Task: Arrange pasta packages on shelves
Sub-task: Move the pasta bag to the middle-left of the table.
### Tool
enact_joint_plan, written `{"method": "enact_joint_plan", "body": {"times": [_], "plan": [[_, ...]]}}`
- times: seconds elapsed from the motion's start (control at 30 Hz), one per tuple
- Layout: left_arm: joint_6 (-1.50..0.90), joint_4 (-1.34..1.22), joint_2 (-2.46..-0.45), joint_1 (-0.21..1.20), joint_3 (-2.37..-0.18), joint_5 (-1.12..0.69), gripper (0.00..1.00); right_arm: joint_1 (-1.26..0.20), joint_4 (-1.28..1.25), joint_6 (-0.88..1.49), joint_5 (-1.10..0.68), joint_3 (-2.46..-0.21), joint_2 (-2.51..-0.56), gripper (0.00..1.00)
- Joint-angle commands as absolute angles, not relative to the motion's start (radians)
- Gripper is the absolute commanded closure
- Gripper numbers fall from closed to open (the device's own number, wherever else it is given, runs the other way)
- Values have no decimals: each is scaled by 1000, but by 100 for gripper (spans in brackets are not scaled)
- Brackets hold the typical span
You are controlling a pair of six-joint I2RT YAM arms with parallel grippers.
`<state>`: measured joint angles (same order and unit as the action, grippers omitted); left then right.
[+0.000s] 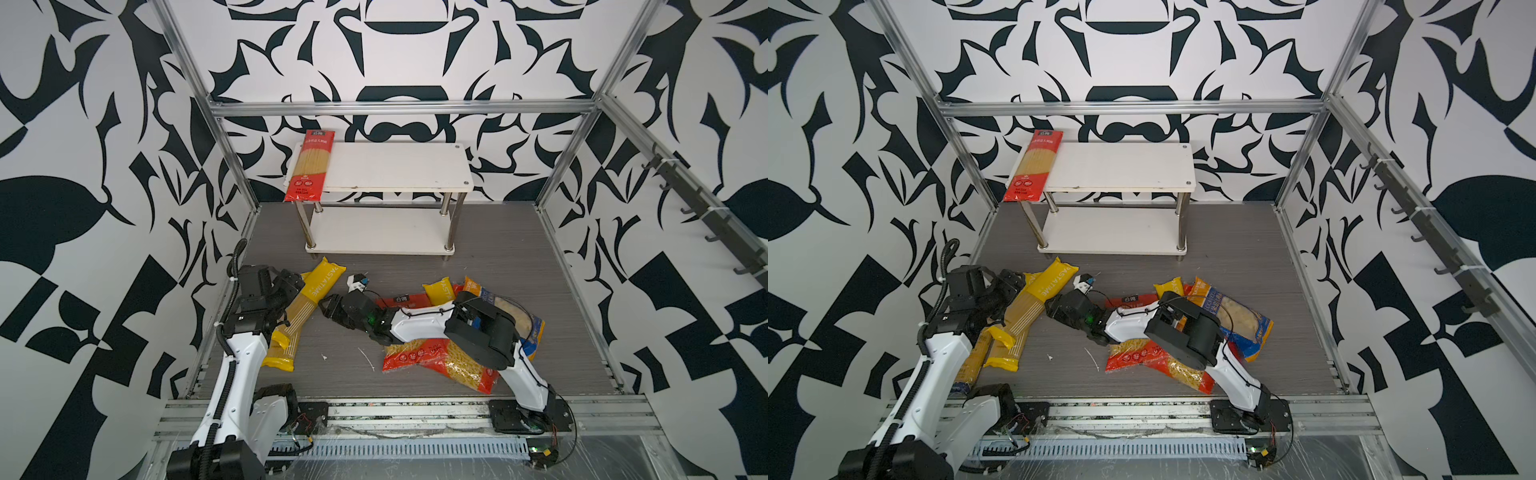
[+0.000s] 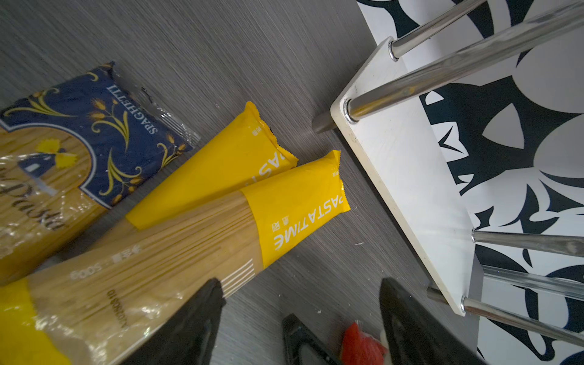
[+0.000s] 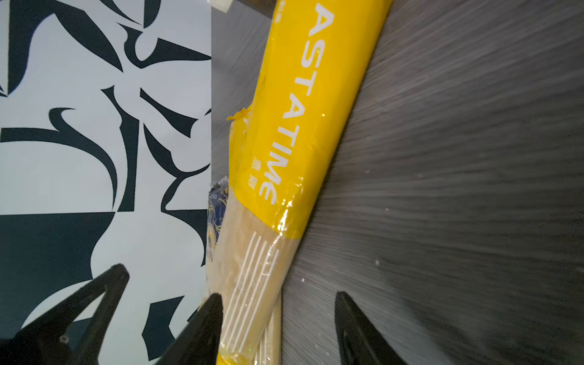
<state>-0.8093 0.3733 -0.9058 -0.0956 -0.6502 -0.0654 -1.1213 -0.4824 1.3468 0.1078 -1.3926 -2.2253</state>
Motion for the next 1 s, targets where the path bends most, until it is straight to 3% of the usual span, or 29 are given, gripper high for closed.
{"method": "enact_joint_plan", "body": {"times": [0.0, 0.43, 0.7, 0.97], "plan": [[-789, 405, -891, -94, -671, -56, 17, -1128, -452, 1395, 131, -1468, -2257, 40], [-794, 417, -875, -94, -688, -83, 18, -1133, -421, 1493, 112, -1685, -2447, 44], [-790, 431, -860, -94, -689, -88, 18, -1133, -508, 1451, 77, -1690, -2465, 79], [-790, 428, -860, -94, -698, -97, 18, -1121, -592, 1399, 64, -1561, -2365, 92]]}}
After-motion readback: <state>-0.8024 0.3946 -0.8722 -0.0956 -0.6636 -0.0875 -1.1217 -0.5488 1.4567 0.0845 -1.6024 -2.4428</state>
